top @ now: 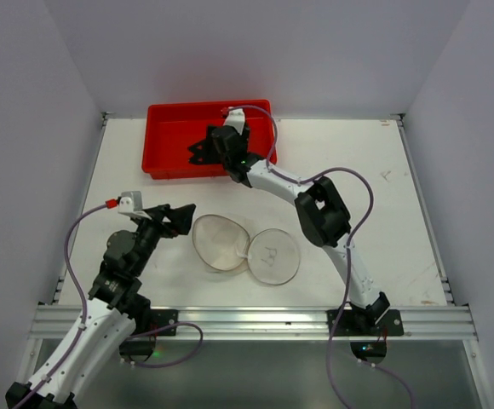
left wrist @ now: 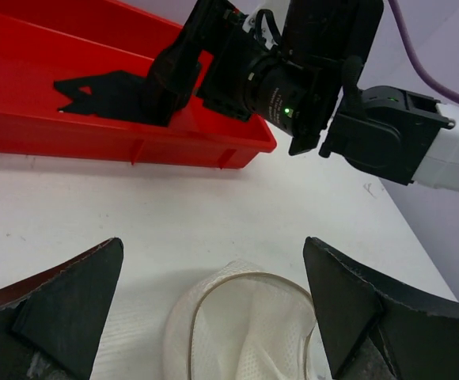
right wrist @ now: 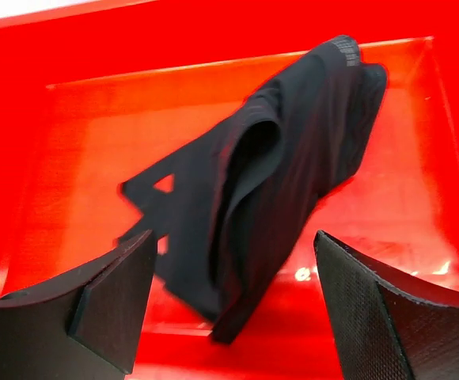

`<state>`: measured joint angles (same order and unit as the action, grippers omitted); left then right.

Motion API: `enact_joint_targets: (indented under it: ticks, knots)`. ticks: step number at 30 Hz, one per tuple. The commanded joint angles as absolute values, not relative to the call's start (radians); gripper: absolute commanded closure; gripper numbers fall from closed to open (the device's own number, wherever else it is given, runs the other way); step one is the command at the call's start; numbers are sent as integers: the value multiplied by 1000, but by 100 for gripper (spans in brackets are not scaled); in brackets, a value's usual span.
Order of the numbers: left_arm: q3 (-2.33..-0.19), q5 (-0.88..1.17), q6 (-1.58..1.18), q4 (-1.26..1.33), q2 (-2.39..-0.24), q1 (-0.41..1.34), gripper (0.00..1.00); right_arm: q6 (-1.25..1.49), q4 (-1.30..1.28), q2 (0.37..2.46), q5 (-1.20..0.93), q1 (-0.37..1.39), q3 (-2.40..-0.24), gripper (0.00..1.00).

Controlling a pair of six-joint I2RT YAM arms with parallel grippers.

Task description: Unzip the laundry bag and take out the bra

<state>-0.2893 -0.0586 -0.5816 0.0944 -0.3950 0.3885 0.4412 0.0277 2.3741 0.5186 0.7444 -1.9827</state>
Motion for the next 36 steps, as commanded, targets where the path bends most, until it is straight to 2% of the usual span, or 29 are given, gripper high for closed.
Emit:
enact_joint_targets:
  ticks: [1,5,8,9,11,12,16,18,21,25,28,31,32,34,36]
  knots:
    - [-295,-89,-574,80,-380,388,0,379,118,2414,647,746,-2049,19]
    - [-299,-87,-575,77,-373,388,0,342,132,2473,660,744,-2111,22]
    - [-301,-90,-574,77,-373,388,0,366,164,2470,669,736,-2089,40]
    - [-302,-89,-574,75,-373,388,0,383,190,2458,649,732,-2065,52]
    - [-307,-90,-572,72,-373,388,0,441,263,2428,577,718,-1991,63]
    - [-308,-94,-572,69,-373,388,0,458,282,2419,557,713,-1974,72]
    - [-305,-101,-572,67,-367,388,0,529,391,2388,454,706,-1872,89]
    - [-307,-100,-571,67,-367,388,0,577,561,2370,326,696,-1816,100]
    - [-305,-103,-569,64,-367,388,0,620,785,2367,133,692,-1758,100]
    - [-305,-97,-569,67,-368,388,0,775,1009,2385,-21,657,-1729,100]
    - [-304,-95,-569,69,-365,388,0,909,1126,2425,-57,608,-1730,100]
    - [-302,-95,-571,69,-362,388,0,942,1118,2418,-34,575,-1698,100]
    - [-301,-97,-571,69,-362,388,0,949,1094,2411,-26,568,-1686,85]
    - [-302,-98,-572,69,-365,388,0,954,1025,2381,-17,549,-1649,82]
    - [-304,-101,-572,68,-364,388,0,956,965,2355,20,537,-1608,67]
